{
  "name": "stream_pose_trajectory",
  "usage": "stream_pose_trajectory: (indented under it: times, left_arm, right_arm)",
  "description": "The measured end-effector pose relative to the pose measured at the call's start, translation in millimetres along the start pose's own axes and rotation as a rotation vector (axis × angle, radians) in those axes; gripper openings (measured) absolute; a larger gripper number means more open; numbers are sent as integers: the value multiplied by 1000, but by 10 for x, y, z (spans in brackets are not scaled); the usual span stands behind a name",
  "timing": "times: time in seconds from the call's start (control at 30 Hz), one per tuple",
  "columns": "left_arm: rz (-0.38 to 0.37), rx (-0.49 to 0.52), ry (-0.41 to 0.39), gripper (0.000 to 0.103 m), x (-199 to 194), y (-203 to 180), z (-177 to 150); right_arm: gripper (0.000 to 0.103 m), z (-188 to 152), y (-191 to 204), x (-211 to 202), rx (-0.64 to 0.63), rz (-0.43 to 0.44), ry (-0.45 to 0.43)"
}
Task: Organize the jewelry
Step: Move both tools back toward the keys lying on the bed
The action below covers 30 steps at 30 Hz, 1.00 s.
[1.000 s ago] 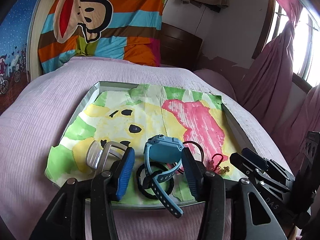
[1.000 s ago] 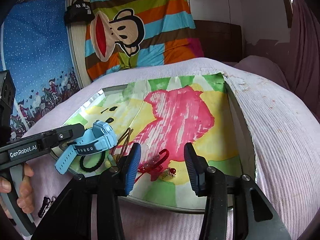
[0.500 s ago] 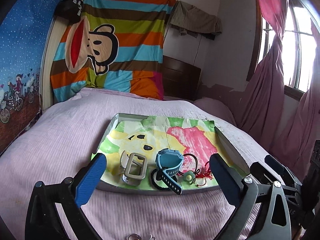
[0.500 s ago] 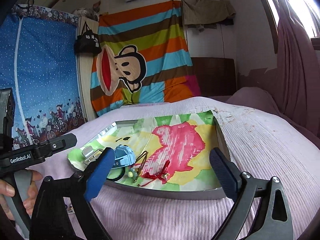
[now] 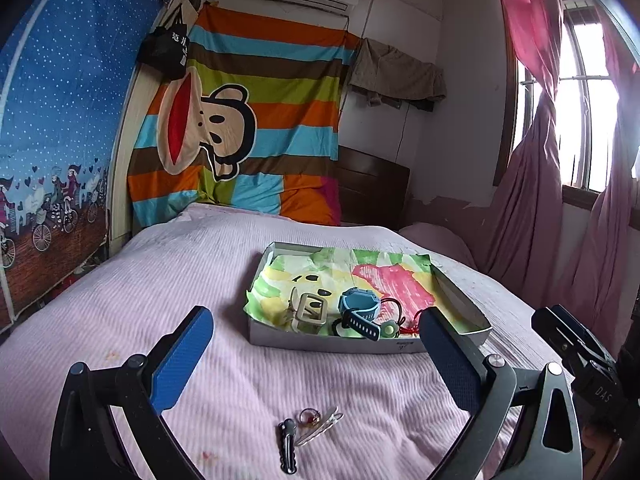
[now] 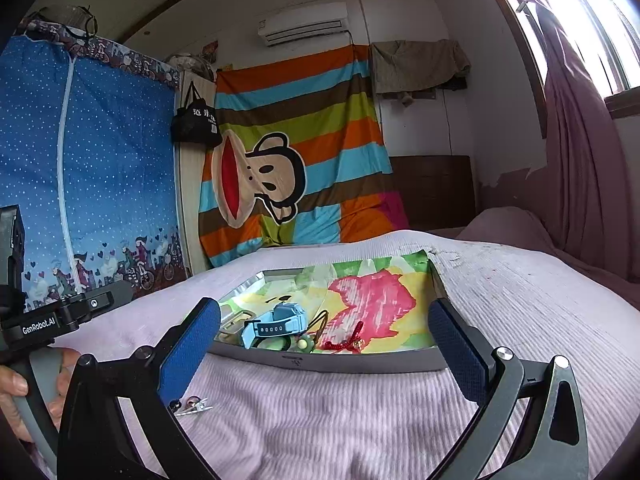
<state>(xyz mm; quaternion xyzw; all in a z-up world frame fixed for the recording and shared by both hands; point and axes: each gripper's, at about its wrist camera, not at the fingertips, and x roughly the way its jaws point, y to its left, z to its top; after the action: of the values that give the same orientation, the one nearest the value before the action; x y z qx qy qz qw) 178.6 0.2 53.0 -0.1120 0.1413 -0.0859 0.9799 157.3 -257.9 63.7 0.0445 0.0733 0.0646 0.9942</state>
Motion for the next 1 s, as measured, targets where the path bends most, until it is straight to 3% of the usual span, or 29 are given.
stream_pose_trajectory:
  times: [0.33,0.67,0.8,1.0]
  left_arm:
    - [48,27,15,103,-384,168,-270]
    - [70,42,35,103,-503,212,-453]
    - [74,47,83,103,-452,252,-497]
    - [55,34,221,103,-219,374,-512]
  right_arm:
    - [102,-192,152,-448,-29,26,-11]
    - [102,-432,287,-587,-50,45,25]
    - [102,-513,322,-528,-56,53,53]
    - [102,-543,344,-246,-67,125,145]
